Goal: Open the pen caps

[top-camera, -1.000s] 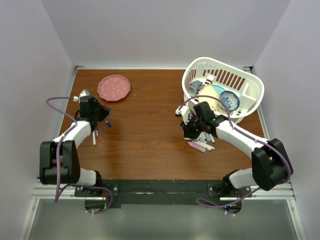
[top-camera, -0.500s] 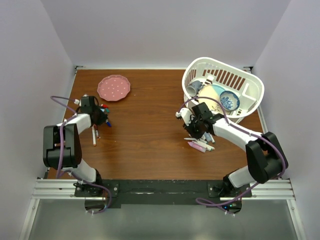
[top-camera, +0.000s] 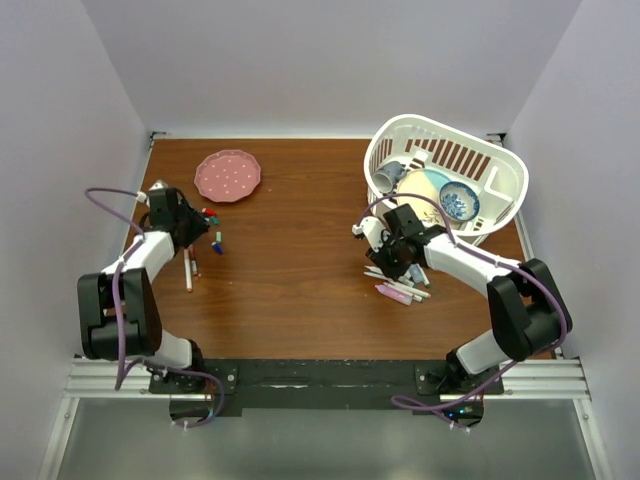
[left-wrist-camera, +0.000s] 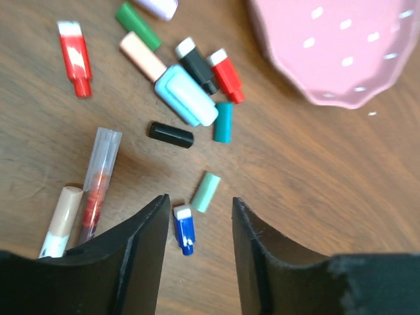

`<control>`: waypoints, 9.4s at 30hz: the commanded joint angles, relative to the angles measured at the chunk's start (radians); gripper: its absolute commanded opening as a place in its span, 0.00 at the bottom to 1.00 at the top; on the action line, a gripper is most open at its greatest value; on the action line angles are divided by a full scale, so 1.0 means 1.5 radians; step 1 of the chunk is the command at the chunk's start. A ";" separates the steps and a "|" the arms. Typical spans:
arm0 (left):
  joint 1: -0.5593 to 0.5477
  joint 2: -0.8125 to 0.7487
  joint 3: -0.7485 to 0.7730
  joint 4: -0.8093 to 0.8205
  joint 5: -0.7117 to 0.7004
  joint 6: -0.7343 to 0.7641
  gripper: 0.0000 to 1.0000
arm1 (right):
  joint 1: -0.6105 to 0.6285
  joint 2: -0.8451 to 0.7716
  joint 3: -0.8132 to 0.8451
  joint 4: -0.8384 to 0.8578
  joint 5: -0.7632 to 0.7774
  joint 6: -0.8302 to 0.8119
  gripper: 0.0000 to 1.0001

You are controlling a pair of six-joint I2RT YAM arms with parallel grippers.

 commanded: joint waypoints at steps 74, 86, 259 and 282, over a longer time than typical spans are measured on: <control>-0.302 -0.315 -0.335 0.667 0.235 -0.350 0.10 | 0.027 -0.141 0.069 0.256 -0.563 0.385 0.62; -0.484 -0.199 -0.295 0.806 0.050 -0.369 0.08 | 0.069 -0.084 0.056 0.359 -0.478 0.630 0.66; -0.413 -0.335 -0.217 0.438 0.096 -0.307 0.00 | 0.016 -0.129 0.021 0.196 -0.648 0.337 0.69; -0.522 -0.181 -0.198 0.636 0.029 -0.332 0.00 | 0.066 -0.045 0.064 0.346 -0.476 0.601 0.02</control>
